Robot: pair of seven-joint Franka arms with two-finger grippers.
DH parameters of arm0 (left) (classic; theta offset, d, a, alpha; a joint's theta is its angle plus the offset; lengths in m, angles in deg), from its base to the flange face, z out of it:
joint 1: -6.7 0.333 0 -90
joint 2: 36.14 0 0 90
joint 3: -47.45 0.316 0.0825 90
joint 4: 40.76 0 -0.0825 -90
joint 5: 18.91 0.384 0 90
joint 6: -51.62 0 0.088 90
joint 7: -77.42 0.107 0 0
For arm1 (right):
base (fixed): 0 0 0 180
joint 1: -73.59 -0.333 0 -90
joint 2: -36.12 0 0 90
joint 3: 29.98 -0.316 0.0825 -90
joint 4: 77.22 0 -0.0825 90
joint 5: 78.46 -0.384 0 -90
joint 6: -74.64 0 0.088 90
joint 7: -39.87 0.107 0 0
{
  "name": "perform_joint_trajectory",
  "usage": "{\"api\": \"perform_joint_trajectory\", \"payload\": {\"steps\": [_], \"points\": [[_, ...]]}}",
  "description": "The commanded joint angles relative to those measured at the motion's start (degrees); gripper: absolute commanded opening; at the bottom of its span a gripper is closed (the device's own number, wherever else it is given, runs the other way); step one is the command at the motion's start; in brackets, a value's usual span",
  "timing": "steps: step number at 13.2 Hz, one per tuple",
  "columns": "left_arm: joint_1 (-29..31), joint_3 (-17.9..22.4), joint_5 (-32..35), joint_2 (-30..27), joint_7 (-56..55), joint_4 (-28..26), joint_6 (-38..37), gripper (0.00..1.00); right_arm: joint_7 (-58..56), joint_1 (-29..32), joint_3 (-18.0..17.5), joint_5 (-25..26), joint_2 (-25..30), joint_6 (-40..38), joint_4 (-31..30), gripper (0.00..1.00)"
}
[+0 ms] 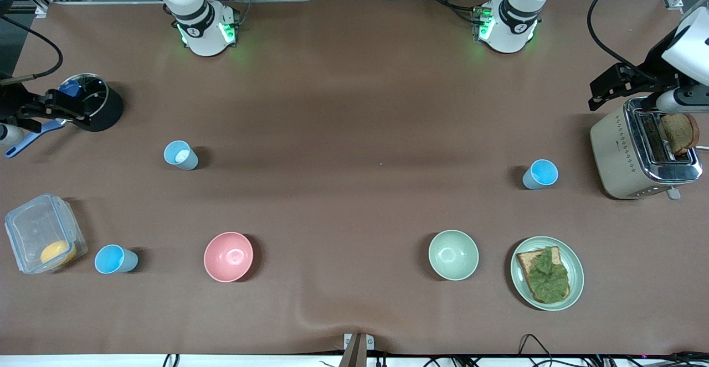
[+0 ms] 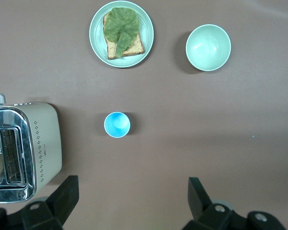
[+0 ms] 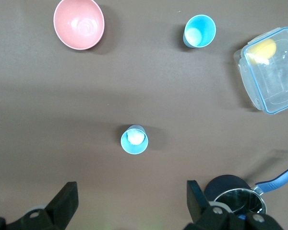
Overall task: Stack blue cups with both arms
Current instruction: 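Reach the left gripper down to the blue cup beside the toaster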
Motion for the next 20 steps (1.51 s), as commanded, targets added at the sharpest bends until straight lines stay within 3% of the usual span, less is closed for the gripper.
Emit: {"api": "perform_joint_trajectory", "payload": {"steps": [1,9,20], "points": [[0.42,-0.13,-1.09,-0.05,-0.32,0.09,-0.62,1.00,0.26,0.76,-0.65,1.00,1.26,1.08,-0.69,1.00],[0.69,0.22,-0.74,2.75,1.97,-1.48,0.17,1.00,0.26,-0.04,-1.00,0.48,1.25,2.67,0.02,1.00],[3.15,0.22,6.29,6.71,1.79,-29.95,34.95,1.00,0.26,-0.38,-1.09,0.21,1.43,2.67,-0.07,1.00]]}}
